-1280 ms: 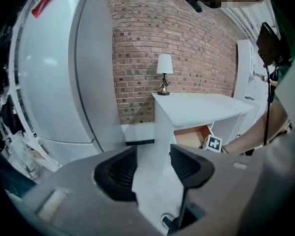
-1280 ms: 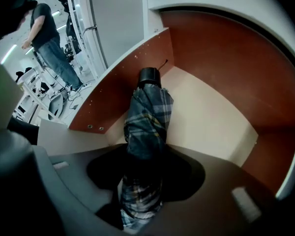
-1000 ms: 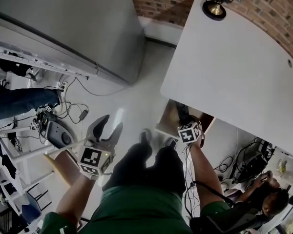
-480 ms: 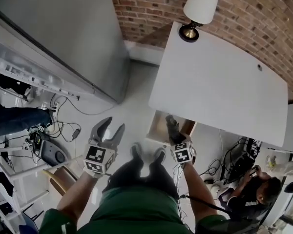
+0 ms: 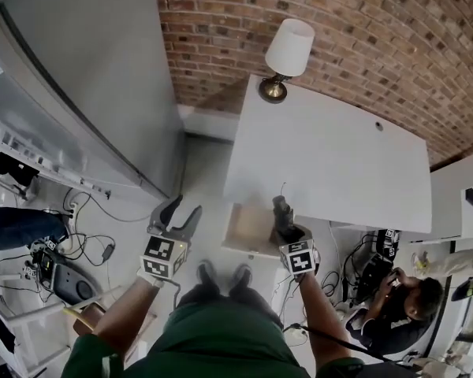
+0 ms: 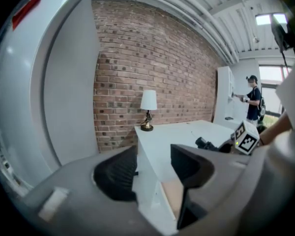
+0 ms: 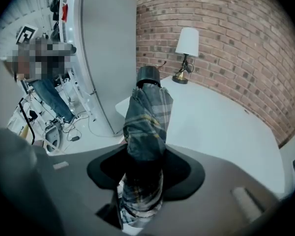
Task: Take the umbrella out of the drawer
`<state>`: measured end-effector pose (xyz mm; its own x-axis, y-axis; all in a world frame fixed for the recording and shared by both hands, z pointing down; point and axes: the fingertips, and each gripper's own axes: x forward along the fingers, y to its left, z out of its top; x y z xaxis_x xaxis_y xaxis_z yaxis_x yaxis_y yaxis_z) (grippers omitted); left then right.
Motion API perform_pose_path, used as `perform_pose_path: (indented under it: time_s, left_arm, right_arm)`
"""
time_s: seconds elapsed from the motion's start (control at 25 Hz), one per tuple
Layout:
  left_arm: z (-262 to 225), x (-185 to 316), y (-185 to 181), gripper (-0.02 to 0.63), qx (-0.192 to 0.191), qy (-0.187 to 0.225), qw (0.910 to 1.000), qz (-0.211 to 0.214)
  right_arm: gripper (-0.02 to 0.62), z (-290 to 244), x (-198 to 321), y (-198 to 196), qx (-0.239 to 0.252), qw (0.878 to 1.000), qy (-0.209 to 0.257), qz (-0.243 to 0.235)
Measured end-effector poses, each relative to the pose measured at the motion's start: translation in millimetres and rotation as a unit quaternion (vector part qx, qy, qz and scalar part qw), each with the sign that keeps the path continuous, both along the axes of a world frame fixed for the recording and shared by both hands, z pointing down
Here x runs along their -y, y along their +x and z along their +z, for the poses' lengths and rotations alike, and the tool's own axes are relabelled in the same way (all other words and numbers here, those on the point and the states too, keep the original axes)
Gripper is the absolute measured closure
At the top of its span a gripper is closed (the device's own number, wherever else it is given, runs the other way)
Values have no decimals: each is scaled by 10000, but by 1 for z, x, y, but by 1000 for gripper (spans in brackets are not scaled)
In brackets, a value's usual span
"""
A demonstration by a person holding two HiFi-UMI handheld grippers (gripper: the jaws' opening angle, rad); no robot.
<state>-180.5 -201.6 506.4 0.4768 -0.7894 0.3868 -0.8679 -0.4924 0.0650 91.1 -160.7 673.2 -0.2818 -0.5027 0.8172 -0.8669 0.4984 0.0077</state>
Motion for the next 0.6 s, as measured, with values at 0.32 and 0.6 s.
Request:
perform_pose_path:
  time_s: [0.32,0.6]
  left_arm:
    - [-19,20,5,391,-69,248,9990,356]
    - [-25,40,25,391,94,333,9990,275]
  right_arm:
    - [405,-49,35,50,-415,9970,429,497]
    - [405,-70,84,132,-628,9925,537,897]
